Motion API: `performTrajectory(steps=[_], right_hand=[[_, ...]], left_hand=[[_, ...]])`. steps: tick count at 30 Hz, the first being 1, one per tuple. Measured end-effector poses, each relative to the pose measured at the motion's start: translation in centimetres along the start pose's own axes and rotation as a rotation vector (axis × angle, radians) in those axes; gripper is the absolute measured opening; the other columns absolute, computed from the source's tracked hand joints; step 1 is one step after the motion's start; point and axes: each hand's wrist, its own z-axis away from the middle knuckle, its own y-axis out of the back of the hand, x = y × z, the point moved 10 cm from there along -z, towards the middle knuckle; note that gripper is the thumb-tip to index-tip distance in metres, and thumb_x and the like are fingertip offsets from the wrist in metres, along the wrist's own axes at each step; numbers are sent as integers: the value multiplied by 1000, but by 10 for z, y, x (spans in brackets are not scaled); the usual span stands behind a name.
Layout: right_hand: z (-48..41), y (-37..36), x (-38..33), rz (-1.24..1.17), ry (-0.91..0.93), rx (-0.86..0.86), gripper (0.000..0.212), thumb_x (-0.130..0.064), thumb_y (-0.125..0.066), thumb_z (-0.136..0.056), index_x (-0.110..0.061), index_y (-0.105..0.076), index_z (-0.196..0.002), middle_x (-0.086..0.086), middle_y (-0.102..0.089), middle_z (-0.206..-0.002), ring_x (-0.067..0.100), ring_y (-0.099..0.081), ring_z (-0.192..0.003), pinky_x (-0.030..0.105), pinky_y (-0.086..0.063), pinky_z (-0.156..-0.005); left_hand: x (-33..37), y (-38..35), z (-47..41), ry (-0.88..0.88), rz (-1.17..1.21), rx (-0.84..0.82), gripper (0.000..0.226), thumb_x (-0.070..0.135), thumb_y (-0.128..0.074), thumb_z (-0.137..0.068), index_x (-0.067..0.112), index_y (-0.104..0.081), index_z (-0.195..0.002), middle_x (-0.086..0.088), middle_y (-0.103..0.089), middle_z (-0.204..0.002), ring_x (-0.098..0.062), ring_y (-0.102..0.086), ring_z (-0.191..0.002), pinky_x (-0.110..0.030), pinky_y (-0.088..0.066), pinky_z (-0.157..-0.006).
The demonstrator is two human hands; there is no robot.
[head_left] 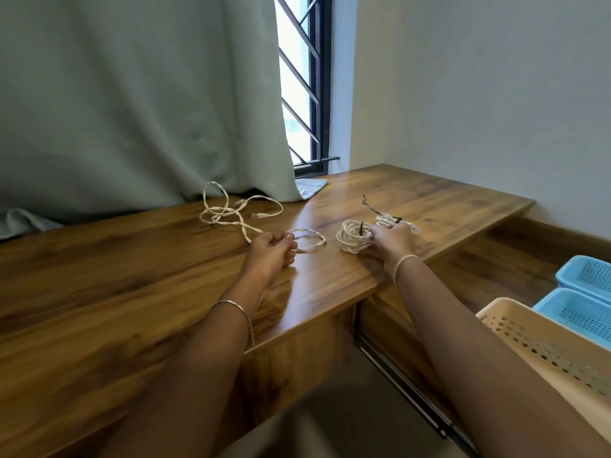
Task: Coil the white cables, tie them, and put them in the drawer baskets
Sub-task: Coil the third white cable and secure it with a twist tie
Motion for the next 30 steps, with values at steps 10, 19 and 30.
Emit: performTrajectory(steps=[10,19,30], right_hand=[[4,16,-15,437,164,157,25,-30,-61,-85,-10,-65,-71,11,-72,-87,29,-67,-86,36,-54,-79],[33,29,-50,437,320,286,27,-34,-47,-94,-15,-64,-84,4,-67,-85,24,-61,-83,38,-51,-73],[95,-81,-114,695,866,107,24,-27,-51,-93,-13,-69,-84,4,-67,-86,23,-57,-85,28,-35,-68]], left_hand=[[2,3,5,12,2,-14,14,1,-54,-95,10,-55,-84,-8,-60,-77,-12,-49,-61,-17,-46,-54],[8,20,8,0,-94,14,8,1,-57,-93,9,-58,-92,-6,-58,-80,-10,-50,-64,-20,-44,-59],[30,72,7,-34,-165,62,22,0,-57,-92,16,-62,-78,-8,-61,-79,-12,-50,-65,-24,-40,-59]])
